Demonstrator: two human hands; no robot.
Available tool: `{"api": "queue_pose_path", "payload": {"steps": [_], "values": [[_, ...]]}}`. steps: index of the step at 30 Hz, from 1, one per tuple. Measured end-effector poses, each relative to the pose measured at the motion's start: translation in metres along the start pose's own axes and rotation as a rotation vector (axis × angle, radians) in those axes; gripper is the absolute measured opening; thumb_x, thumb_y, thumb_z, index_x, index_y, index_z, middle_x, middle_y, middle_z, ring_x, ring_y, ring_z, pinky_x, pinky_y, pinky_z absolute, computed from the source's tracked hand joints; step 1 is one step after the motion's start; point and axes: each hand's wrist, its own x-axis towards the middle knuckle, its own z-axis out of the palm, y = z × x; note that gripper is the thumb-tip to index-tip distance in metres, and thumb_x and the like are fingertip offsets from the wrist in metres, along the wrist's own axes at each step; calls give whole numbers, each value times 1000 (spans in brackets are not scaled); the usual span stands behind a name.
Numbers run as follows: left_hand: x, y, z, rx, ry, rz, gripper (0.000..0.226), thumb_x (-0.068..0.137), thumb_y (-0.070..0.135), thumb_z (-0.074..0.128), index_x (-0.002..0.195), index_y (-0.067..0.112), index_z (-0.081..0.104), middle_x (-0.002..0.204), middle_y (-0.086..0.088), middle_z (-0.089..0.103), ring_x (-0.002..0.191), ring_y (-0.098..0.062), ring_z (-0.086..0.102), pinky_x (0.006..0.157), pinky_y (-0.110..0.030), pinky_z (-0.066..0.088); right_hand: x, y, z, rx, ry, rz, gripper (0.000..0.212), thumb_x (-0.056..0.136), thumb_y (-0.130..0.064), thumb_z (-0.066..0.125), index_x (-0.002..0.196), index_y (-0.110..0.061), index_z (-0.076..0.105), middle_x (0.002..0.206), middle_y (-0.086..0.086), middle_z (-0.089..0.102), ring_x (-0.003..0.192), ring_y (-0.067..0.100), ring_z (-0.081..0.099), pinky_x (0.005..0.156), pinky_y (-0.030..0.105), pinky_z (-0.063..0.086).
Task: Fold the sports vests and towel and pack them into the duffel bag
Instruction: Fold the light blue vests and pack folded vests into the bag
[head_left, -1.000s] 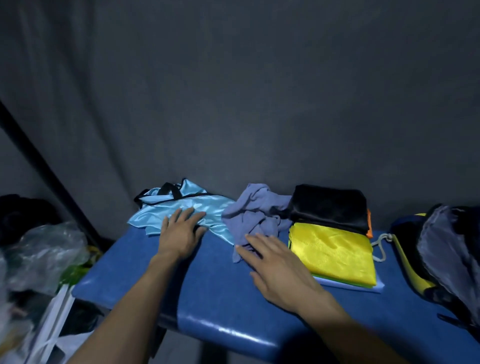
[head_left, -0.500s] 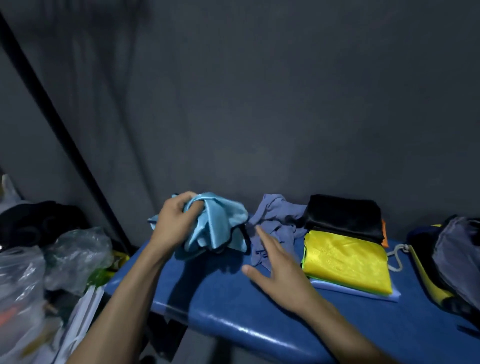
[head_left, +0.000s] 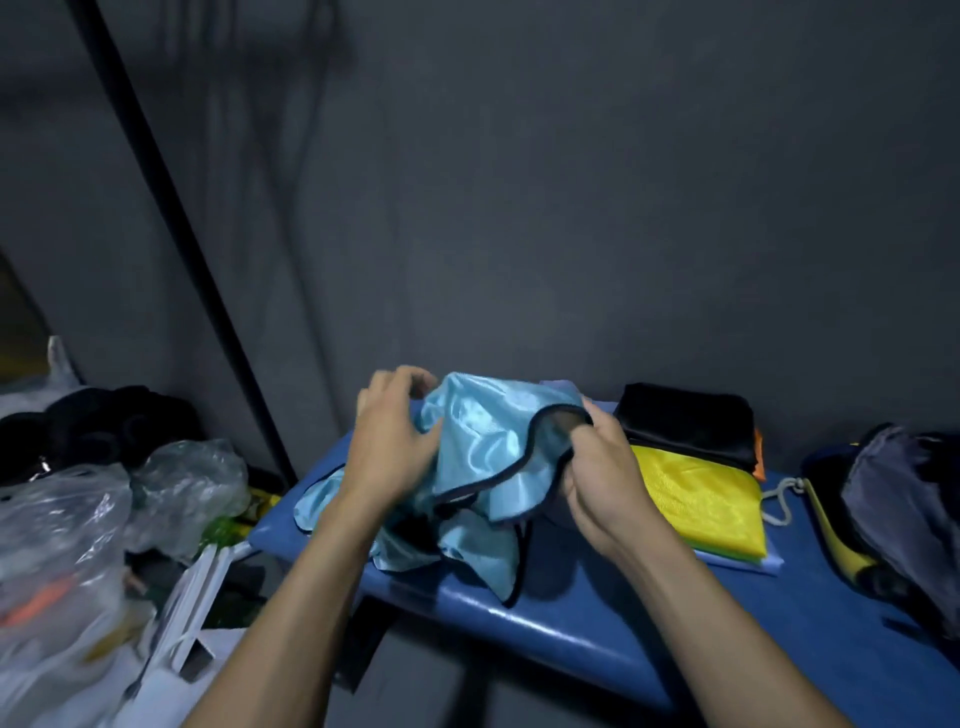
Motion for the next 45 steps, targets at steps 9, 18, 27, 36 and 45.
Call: {"api": "queue_pose_path", "payload": {"steps": [9,18,27,36,45], "values": [[-20,30,-15,-765,-593,-116,56,94,62,61,129,19,62,127,-14,67,118,-33,65,103,-48,51,14,-44,25,-257,-90,-55,29,100,-1,40,93,0,68,86,13,72,79,23,67,70,36,55],[-13,40,-41,-789,-328,-75,20,94,15,67,88,-4,67,78,-3,65,72,-10,57,67,-23,47,30,-109,17,-146,-81,-64,24,106,-23,52,94,-10,69,82,3,70,74,16,65,72,33,55],[82,128,-203,-776,34,211,21,105,21,56,92,13,70,78,2,71,69,-11,63,65,-26,53,32,-205,26,-605,-40,-478,25,100,-1,54,88,-17,70,79,-9,70,68,-2,63,68,17,50],[107,103,-209,28,-9,464,6,96,13,70,96,11,76,79,16,69,70,17,56,70,-9,41,55,-197,22,-922,243,-541,35,103,-28,52,72,-12,54,67,0,52,63,16,46,55,31,33],[93,44,-119,-73,-77,134,15,98,30,66,89,22,75,83,11,73,73,2,60,71,-22,45,52,-67,-14,-779,180,61,25,102,-12,53,125,-5,59,106,10,65,75,30,74,62,39,60]]}}
